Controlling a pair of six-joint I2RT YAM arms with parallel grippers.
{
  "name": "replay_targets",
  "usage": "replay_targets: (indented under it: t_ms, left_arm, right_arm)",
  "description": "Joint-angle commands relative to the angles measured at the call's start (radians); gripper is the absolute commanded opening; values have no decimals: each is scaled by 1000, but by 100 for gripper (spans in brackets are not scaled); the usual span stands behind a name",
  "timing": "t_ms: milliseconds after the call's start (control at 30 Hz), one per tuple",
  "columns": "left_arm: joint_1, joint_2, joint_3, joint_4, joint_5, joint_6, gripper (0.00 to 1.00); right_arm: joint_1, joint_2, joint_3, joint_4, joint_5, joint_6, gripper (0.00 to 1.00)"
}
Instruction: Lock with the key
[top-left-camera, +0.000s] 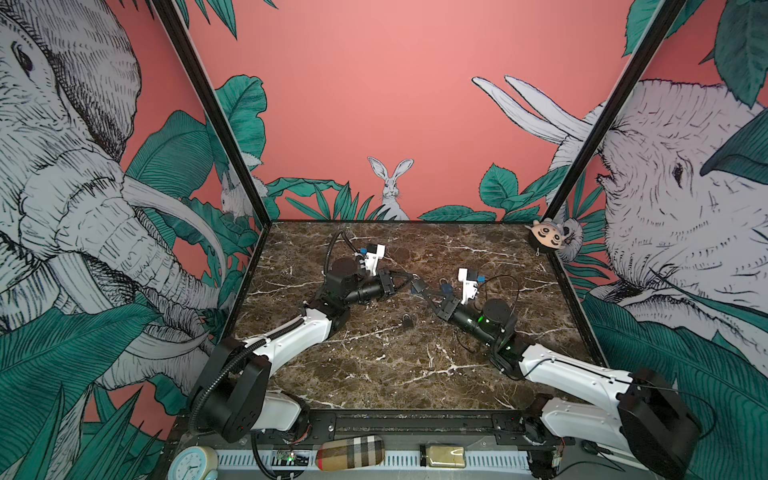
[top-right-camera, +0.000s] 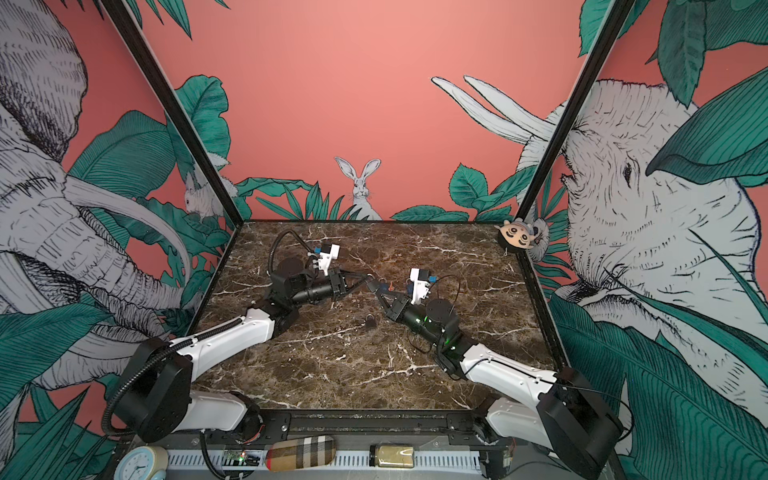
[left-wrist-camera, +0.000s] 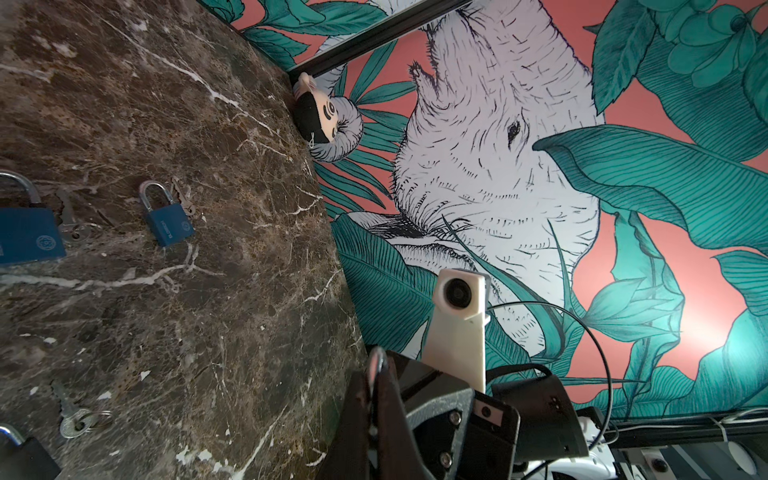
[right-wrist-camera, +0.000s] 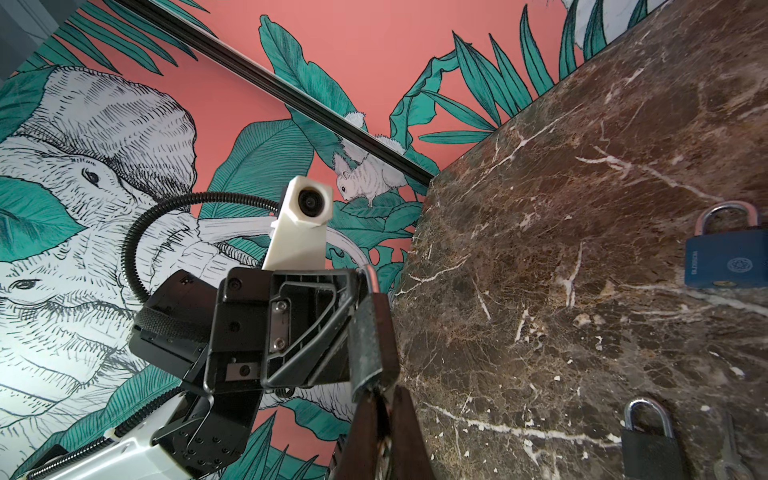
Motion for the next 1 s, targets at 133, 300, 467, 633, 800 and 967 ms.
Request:
replay_targets:
  t_ms: [133, 300, 467, 633, 800, 967]
  left_arm:
    - [0, -51, -21, 54, -109, -41, 0]
    - [0, -62, -33, 53, -140, -45, 0]
    - [1, -65, -49, 77, -163, -55, 0]
    - [0, -66, -58, 97, -178, -65, 0]
    - [0, -68, -48, 86, -169, -58, 0]
    - [2, -78, -34, 34, -154, -21, 0]
  right_arm:
    - [8, -30, -4, 64, -6, -20, 0]
    - [7, -31, 0, 70, 9, -22, 0]
    - [6, -29, 6, 66, 5, -22, 0]
    - [6, -33, 1, 61, 6, -20, 0]
    - [3, -56, -18, 53, 11, -20, 0]
    - [-10, -103, -36, 9, 6, -25, 0]
